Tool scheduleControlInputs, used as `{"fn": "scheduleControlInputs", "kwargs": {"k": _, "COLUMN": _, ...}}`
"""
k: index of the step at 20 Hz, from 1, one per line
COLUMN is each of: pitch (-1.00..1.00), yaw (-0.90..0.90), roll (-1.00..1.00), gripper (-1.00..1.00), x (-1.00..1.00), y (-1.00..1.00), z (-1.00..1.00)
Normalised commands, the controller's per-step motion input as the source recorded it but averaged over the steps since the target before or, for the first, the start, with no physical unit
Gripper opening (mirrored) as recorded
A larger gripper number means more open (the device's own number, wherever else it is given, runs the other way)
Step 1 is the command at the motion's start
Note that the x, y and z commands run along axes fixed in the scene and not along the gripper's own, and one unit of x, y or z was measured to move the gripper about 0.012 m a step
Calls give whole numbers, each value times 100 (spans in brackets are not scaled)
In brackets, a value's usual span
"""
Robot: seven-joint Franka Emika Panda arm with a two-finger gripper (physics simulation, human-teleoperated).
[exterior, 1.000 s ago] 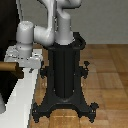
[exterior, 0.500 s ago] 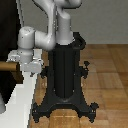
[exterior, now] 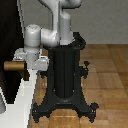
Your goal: Open the door by pressing down and pulling on the handle.
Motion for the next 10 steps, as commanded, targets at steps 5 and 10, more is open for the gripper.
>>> {"fn": "scheduleControlInputs", "kwargs": {"k": 5, "pitch": 0, "yaw": 0, "roll": 0, "gripper": 100, "x": 0, "y": 20, "z": -27}}
{"fn": "scheduleControlInputs", "kwargs": {"k": 10, "pitch": 0, "yaw": 0, "roll": 0, "gripper": 100, "x": 0, "y": 0, "z": 0}}
